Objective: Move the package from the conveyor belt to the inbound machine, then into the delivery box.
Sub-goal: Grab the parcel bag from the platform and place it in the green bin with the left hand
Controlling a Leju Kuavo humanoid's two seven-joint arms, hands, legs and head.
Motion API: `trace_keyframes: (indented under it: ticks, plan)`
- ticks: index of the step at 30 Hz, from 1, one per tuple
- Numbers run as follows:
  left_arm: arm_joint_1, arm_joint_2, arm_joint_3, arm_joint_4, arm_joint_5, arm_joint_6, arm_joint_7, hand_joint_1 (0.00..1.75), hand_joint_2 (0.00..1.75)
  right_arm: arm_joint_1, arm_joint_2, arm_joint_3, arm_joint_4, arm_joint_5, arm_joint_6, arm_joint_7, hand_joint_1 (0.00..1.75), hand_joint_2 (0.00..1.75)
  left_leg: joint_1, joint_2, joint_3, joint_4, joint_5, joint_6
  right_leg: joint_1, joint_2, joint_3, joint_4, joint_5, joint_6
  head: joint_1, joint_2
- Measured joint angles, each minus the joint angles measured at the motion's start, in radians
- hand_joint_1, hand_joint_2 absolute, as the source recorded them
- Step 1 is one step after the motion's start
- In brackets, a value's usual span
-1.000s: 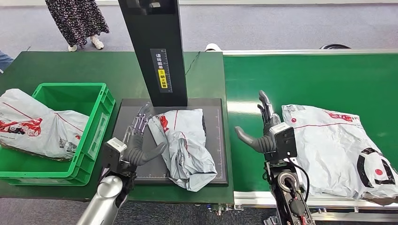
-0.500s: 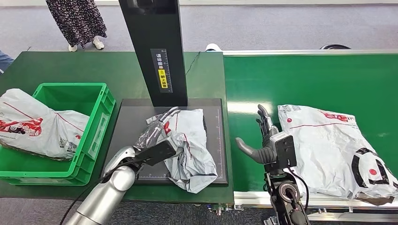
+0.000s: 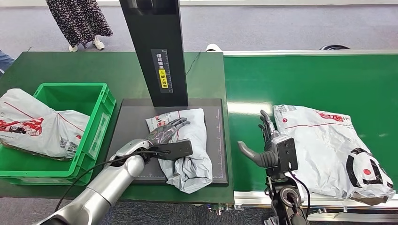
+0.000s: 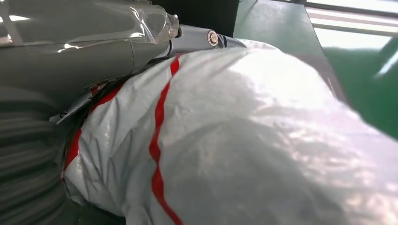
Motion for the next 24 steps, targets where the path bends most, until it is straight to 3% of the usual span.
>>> trace_keyframes:
  ticks: [4,8,24]
  plan:
    - [-0.011,0.0,-0.009,0.02,-0.006,-0.004,-0.004,0.05,1.75,0.006,0.0,-0.008,-0.003,0.0,0.0,0.0,0.0,1.75,0.0,0.0,0.003,0.0,0.0,0.0,0.0,0.0,0.003,0.0,0.0,0.0,0.0,0.0]
    - [-0.016,0.0,-0.01,0.03,-0.007,-0.007,-0.005,1.71,1.75,0.009,0.0,-0.011,-0.004,0.002,0.0,0.0,0.0,1.75,0.0,0.0,0.005,0.0,0.0,0.0,0.0,0.0,0.005,0.0,0.0,0.0,0.0,0.0]
    - [-0.028,-0.002,-0.004,0.019,-0.002,0.023,-0.021,1.75,1.75,0.051,0.0,-0.042,-0.06,0.007,-0.002,0.013,0.0,1.75,0.0,0.0,0.008,0.0,0.0,0.0,0.0,0.0,0.008,0.0,0.0,0.0,0.0,0.0]
